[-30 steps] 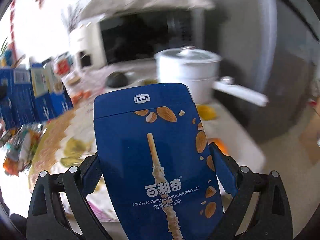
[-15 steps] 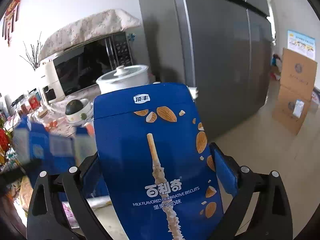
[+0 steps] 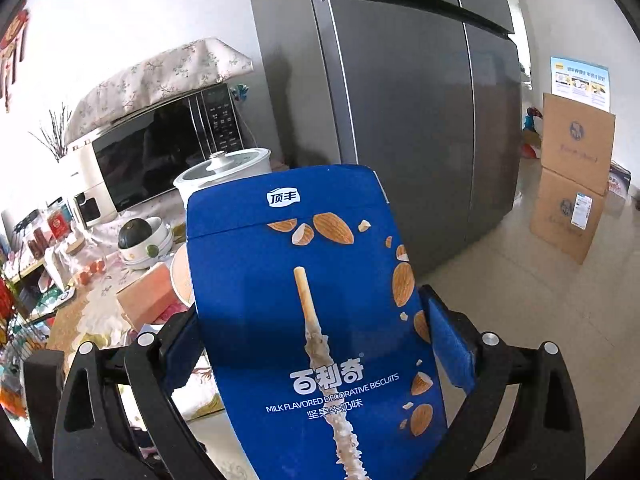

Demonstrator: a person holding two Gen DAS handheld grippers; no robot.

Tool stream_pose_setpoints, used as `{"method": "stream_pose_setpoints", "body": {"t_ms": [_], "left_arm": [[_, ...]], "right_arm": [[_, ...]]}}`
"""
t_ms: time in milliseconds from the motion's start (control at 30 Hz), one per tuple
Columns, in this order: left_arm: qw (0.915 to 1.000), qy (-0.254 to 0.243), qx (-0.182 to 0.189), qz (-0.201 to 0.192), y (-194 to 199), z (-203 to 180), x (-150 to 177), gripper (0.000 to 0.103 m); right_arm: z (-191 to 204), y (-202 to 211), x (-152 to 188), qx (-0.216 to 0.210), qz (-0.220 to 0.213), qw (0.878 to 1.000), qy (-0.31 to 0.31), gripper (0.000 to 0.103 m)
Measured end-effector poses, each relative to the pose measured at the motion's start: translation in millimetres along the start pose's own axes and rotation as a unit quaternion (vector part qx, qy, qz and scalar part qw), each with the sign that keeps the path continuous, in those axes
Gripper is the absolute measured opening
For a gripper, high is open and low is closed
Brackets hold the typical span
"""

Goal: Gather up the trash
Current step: 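Drop the blue box and blue bag into the white bin with both grippers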

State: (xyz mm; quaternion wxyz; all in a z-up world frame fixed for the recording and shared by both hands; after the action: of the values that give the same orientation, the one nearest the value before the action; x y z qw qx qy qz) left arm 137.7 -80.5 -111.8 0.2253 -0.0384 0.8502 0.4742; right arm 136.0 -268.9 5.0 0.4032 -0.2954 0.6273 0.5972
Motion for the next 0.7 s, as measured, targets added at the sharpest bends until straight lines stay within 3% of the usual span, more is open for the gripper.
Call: {"method": "stream_pose_setpoints", "body": {"t_ms": [67,200,500,700], "left_arm": [[0.9998,0.004,-0.012,-0.016,5,6,-3,0.038],[0.9979,0.027,-0.035,-0.048,18,24,-15,0.053],[0.9909,0.065,-0.058,-0.103,49,56,-35,0.053],[0.9868,0.074,-0.067,-0.128,63,63,-40,0.053]], "right_arm": [[2,-1,1,-0.002,0.002,1.0,0.002,0.093],[13,-7,10,-0.013,0.027,1.0,0.01,0.093],[61,-29,58,-0.048,0.126,0.987,0.091,0.093],[81,-30,66,-0.057,0.142,0.981,0.121,0.094]]}}
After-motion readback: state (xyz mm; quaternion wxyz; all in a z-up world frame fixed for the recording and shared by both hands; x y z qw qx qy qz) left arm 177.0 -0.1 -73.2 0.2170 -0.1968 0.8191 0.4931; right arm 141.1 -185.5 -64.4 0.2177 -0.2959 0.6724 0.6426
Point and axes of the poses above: each gripper's, at about its wrist camera, not at the fingertips, and y roughly against the way its jaws point, z to its left, x to its underside, the point moved 5 cm from there along -y, roughly the way its jaws point, and after that the axes turned 8 degrees about y, right-handed, at the moved point
